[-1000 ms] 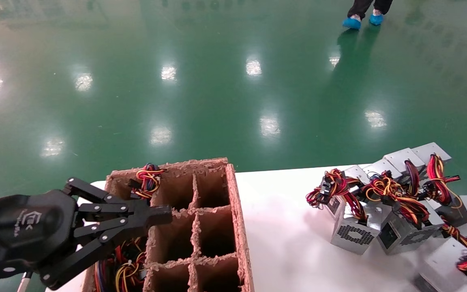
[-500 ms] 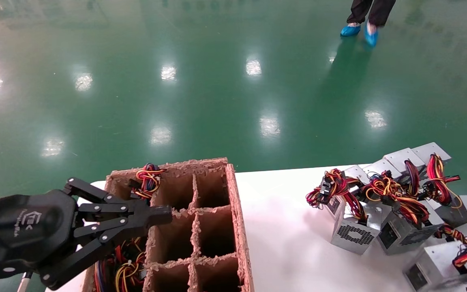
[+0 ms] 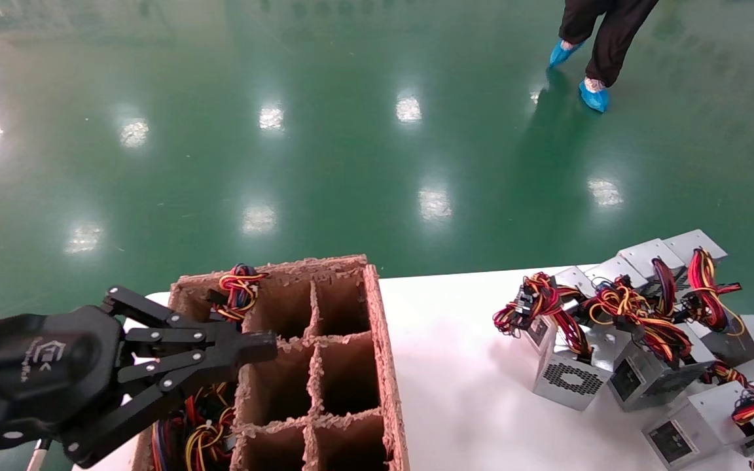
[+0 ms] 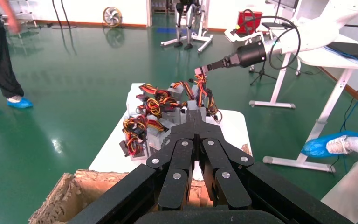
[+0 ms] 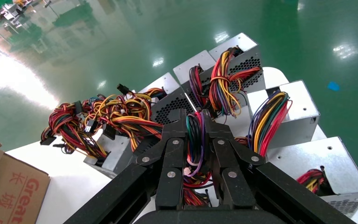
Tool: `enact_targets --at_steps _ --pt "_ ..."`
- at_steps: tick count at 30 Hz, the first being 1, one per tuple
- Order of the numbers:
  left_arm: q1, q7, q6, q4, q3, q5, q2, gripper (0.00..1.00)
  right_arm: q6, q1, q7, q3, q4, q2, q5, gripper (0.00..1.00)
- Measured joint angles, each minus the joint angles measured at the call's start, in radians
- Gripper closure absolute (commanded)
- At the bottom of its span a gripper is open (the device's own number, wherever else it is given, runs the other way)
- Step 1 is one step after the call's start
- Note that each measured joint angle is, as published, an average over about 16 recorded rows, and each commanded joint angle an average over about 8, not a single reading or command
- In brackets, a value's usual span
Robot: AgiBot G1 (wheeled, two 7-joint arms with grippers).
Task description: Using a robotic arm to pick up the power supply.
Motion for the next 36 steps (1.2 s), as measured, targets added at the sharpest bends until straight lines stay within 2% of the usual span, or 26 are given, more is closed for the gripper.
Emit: enact_targets --at_steps 2,3,14,28,36 --pt "0.000 0.000 0.000 0.000 0.000 0.000 0.000 1.00 -0.006 -0.002 0.005 -0.002 -0.003 0.001 -0.001 0.08" --pt "0.000 0.000 0.000 0.000 0.000 0.000 0.000 1.00 -0.009 -0.003 0.007 -0.002 -0.004 0.002 -0.002 0.00" --pt "0.000 0.000 0.000 0.000 0.000 0.000 0.000 1.00 -0.056 -0.016 -0.008 -0.012 0.019 0.032 -0.002 0.00" --pt "0.000 0.000 0.000 0.000 0.000 0.000 0.000 1.00 -0.130 -0.018 -0.114 -0.014 0.097 0.084 0.010 0.00" --pt "0.000 0.000 0.000 0.000 0.000 0.000 0.000 1.00 -0.169 0.023 -0.103 0.035 0.123 0.063 -0.084 0.00"
